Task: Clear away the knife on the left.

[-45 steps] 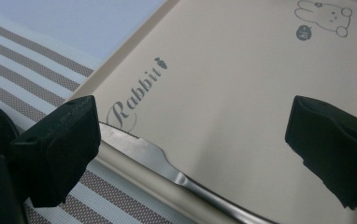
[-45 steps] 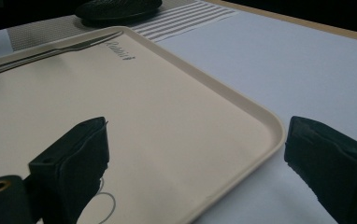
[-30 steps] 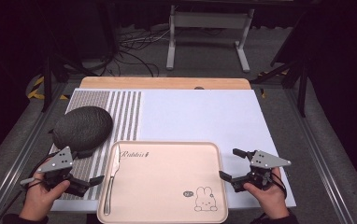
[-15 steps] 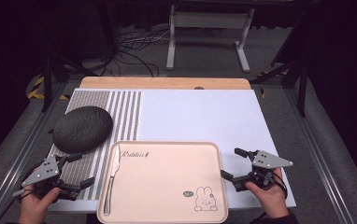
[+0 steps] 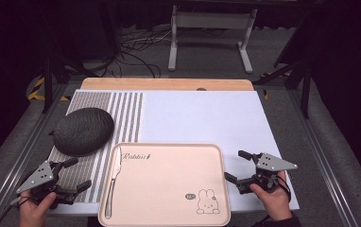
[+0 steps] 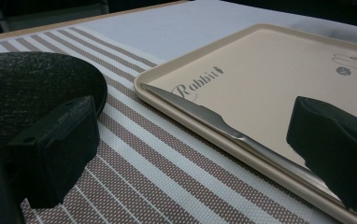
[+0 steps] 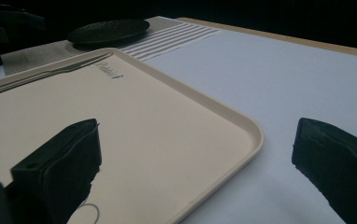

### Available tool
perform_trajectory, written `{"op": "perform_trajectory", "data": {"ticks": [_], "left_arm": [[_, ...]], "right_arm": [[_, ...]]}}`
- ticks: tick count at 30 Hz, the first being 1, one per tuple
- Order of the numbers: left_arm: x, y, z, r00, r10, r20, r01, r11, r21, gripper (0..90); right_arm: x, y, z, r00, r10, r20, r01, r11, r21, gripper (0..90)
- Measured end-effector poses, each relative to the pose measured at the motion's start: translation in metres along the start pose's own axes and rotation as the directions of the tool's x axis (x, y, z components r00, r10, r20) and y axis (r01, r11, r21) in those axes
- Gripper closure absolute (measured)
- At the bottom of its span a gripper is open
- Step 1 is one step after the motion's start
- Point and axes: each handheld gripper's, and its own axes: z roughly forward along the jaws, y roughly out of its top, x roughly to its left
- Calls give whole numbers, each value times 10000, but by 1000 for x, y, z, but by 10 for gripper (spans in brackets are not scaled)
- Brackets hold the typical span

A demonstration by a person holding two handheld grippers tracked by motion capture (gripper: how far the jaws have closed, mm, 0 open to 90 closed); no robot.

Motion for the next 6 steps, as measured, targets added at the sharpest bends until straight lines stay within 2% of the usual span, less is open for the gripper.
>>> {"op": "perform_trajectory", "data": {"ticks": [6], "left_arm": [[-1,1,1,10000,77,-39,-77,10000,37,32]], "right_arm": [[0,0,-1,10000,-16,22,16,10000,-48,23]]}}
